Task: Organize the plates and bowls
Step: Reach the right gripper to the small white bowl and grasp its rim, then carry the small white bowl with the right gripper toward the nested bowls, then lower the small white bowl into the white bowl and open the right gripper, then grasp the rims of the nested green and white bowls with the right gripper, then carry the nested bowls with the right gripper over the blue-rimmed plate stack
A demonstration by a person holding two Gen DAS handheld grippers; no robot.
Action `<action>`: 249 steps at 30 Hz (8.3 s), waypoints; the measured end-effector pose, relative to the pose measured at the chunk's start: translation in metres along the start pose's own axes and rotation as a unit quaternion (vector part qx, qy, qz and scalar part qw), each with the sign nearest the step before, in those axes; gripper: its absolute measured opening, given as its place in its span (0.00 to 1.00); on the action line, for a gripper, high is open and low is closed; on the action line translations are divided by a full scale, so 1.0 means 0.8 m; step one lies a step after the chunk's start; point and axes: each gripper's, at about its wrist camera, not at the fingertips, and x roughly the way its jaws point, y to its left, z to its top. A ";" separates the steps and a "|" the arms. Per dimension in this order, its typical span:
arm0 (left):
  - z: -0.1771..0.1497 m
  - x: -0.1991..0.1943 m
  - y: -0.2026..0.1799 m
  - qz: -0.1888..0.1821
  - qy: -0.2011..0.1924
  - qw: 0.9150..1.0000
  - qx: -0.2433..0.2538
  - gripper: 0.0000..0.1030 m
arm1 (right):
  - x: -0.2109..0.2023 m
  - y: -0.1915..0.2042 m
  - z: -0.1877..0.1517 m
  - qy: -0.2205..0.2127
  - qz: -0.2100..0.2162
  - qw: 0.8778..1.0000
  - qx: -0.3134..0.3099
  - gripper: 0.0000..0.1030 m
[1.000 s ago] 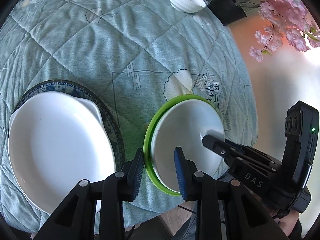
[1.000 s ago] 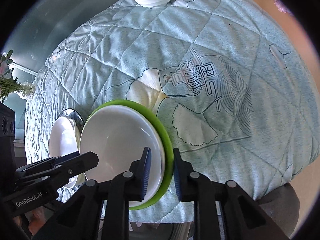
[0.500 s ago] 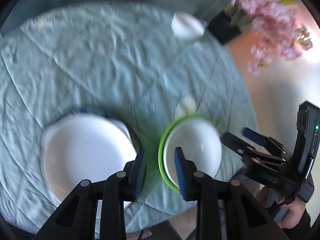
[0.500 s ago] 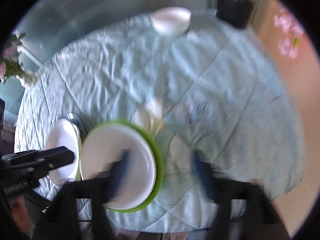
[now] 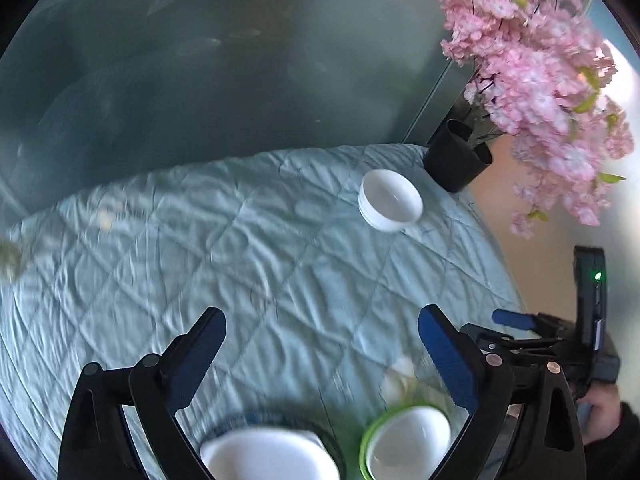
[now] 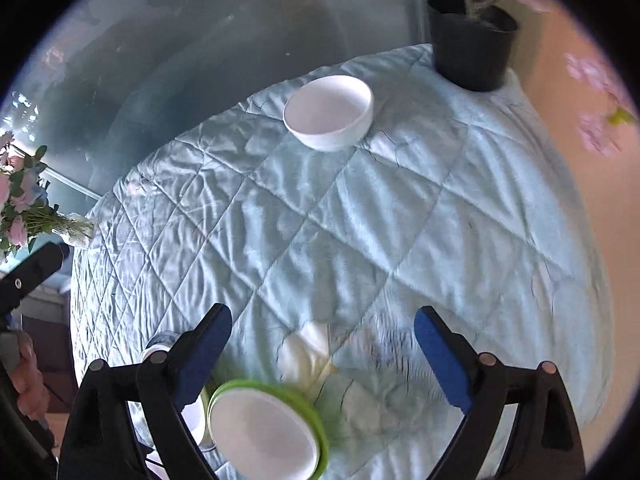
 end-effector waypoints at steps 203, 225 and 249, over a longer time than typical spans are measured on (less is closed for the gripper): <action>-0.229 0.155 -0.047 -0.078 0.230 0.969 -0.031 0.16 | 0.064 0.011 -0.155 0.093 0.005 0.995 0.028 0.23; -0.193 -0.144 -0.022 -0.038 0.072 0.995 -0.059 0.16 | -0.127 0.154 -0.152 -0.033 0.011 0.998 -0.061 0.22; -0.266 -0.133 0.132 -0.010 0.108 0.982 -0.152 0.16 | -0.044 0.266 -0.171 0.029 0.038 0.993 -0.107 0.22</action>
